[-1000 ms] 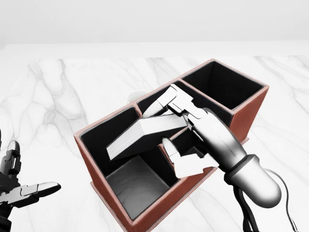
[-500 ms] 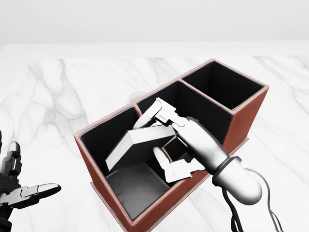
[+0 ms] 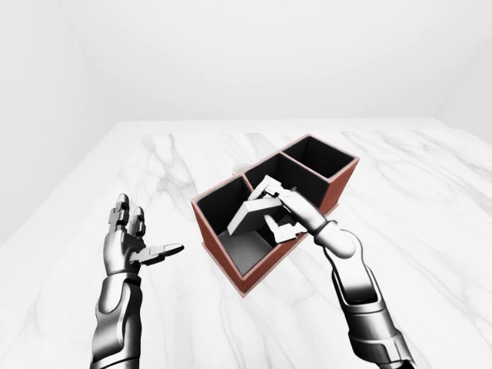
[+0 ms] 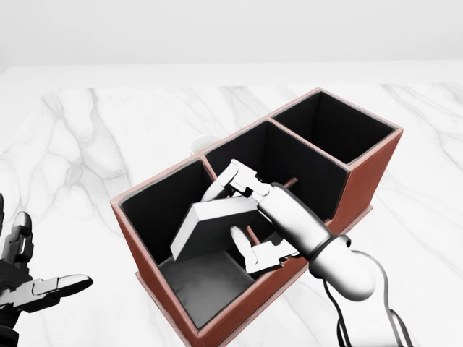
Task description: Pick up the book and place it in the left compartment of the caddy.
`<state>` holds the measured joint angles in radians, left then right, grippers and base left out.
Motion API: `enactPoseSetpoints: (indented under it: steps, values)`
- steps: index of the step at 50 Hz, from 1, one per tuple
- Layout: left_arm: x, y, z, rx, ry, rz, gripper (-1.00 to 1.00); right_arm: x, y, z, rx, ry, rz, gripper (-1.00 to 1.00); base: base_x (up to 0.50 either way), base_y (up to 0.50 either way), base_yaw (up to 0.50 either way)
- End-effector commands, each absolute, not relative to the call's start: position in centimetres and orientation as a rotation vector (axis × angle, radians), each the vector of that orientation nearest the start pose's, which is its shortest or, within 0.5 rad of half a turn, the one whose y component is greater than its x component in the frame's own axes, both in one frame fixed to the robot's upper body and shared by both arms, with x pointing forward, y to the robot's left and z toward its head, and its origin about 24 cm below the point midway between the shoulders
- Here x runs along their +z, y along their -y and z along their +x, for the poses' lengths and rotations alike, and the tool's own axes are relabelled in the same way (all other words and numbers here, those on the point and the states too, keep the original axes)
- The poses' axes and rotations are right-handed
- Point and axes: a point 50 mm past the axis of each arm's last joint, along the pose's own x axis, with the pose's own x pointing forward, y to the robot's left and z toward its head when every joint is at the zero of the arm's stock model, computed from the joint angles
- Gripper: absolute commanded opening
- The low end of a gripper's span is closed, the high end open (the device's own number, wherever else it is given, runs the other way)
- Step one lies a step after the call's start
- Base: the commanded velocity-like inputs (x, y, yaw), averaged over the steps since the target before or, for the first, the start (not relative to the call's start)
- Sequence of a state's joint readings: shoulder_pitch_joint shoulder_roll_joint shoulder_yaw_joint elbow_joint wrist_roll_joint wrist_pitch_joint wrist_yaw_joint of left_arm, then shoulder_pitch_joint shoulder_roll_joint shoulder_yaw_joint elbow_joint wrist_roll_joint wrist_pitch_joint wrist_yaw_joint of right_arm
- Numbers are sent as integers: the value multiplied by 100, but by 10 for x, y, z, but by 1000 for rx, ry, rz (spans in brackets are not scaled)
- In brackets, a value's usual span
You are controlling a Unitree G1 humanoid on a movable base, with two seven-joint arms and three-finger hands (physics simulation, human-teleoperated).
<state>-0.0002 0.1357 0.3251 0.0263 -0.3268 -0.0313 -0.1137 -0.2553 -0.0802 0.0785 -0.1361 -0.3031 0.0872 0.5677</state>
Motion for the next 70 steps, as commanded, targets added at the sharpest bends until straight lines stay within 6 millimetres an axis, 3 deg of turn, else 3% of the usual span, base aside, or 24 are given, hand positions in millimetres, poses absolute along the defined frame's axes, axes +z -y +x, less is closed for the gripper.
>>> enactPoseSetpoints:
  steps: [1, 35, 70]
  values:
    - [54, -249, 241, 210, 94, -182, 100, 120, 103, 286, 611, 209, -409, -100, 0, 0, 0]
    - [52, -250, 239, 210, 91, -185, 100, 83, 94, 296, 625, 35, -499, -100, 0, 0, 0]
    - [53, -248, 239, 201, 92, -186, 100, 77, 90, 301, 601, -2, -591, -100, 0, 0, 0]
